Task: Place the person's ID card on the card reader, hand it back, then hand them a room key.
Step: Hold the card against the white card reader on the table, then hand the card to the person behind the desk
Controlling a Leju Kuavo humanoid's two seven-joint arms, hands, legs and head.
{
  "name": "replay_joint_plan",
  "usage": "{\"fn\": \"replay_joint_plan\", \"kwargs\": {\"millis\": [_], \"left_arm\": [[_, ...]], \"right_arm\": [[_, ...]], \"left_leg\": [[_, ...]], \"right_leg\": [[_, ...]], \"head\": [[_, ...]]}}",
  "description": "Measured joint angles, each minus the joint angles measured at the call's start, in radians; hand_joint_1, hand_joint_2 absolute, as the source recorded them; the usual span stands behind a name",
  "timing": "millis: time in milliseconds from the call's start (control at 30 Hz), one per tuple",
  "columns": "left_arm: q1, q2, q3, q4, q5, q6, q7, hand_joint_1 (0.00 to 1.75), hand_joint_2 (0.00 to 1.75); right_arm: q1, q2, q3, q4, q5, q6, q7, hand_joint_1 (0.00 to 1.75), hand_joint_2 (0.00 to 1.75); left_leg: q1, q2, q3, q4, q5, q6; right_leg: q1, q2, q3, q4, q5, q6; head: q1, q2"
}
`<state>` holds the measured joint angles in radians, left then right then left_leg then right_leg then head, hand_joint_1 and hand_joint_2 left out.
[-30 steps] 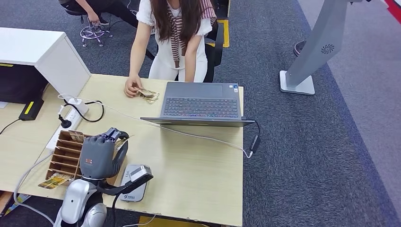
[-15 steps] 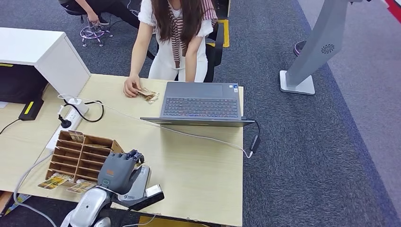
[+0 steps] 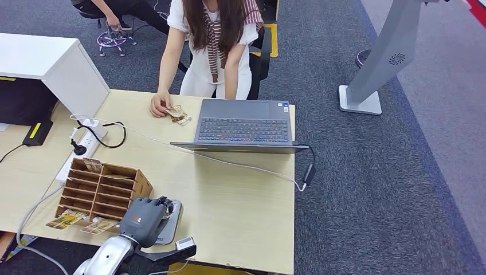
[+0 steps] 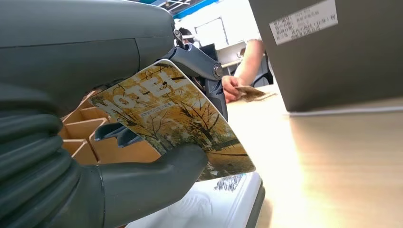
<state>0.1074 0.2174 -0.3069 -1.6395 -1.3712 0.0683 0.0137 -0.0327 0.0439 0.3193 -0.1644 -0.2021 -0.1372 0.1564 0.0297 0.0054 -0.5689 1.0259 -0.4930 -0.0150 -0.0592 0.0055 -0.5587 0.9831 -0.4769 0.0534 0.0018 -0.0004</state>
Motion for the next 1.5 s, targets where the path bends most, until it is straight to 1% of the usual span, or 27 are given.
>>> {"fn": "replay_joint_plan", "kwargs": {"millis": [367, 500, 900, 967, 1067, 1233, 1400, 1500], "left_arm": [[-0.002, 0.03, -0.002, 0.028, 0.007, -0.063, 0.066, 1.75, 1.75], [-0.007, 0.041, -0.002, 0.032, 0.014, -0.084, 0.075, 1.75, 1.75], [-0.018, 0.06, -0.006, 0.035, 0.028, -0.103, 0.081, 1.75, 1.75], [-0.022, 0.06, -0.006, 0.035, 0.032, -0.093, 0.078, 1.75, 1.75], [-0.029, 0.055, -0.006, 0.035, 0.035, -0.047, 0.056, 1.75, 1.75], [-0.064, 0.023, -0.006, 0.019, 0.031, 0.037, 0.027, 1.75, 1.75], [-0.092, -0.002, -0.006, 0.0, 0.027, 0.054, 0.018, 1.75, 1.75], [-0.103, -0.014, -0.006, -0.013, 0.023, 0.121, 0.0, 1.75, 1.75]], "right_arm": [[0.0, 0.0, 0.0, 0.0, 0.001, -0.003, 0.008, 0.0, 0.0], [0.0, 0.0, 0.0, 0.0, 0.002, -0.003, 0.01, 0.0, 0.0], [0.0, 0.0, 0.0, 0.0, 0.002, -0.003, 0.01, 0.0, 0.0], [0.0, 0.0, 0.0, 0.0, 0.003, -0.003, 0.01, 0.0, 0.0], [0.0, 0.0, 0.0, 0.0, 0.003, -0.003, 0.008, 0.0, 0.0], [0.0, 0.0, 0.0, 0.0, 0.003, -0.004, -0.001, 0.0, 0.0], [0.0, 0.0, 0.0, 0.0, 0.003, -0.004, -0.004, 0.0, 0.0], [0.0, 0.0, 0.0, 0.0, 0.009, -0.005, -0.006, 0.0, 0.0]], "left_leg": [[0.0, 0.0, 0.0, 0.0, 0.0, 0.0], [0.0, 0.0, 0.001, 0.0, 0.0, 0.0], [0.0, 0.0, 0.003, 0.0, 0.0, 0.0], [0.0, 0.0, 0.003, 0.0, 0.0, 0.0], [0.0, 0.0, 0.003, 0.0, 0.0, 0.0], [0.0, -0.001, 0.002, 0.0, 0.0, 0.0], [0.0, 0.0, 0.002, 0.0, 0.0, 0.0], [0.0, -0.001, 0.002, 0.0, 0.0, 0.0]], "right_leg": [[0.0, 0.0, 0.0, 0.0, 0.0, 0.0], [0.0, 0.0, 0.001, 0.0, 0.0, 0.0], [0.0, 0.0, 0.003, 0.0, 0.0, 0.0], [0.0, 0.0, 0.003, 0.0, 0.0, 0.0], [0.0, 0.0, 0.002, 0.0, 0.0, 0.0], [0.0, -0.001, 0.003, 0.0, 0.0, 0.0], [0.0, 0.0, 0.002, 0.0, 0.0, 0.0], [0.0, -0.001, 0.001, 0.0, 0.0, 0.0]], "head": [[0.0, 0.0], [0.0, 0.0], [0.0, 0.0], [0.0, 0.0], [0.0, 0.0], [0.0, 0.0], [0.0, 0.0], [0.0, 0.0]]}}
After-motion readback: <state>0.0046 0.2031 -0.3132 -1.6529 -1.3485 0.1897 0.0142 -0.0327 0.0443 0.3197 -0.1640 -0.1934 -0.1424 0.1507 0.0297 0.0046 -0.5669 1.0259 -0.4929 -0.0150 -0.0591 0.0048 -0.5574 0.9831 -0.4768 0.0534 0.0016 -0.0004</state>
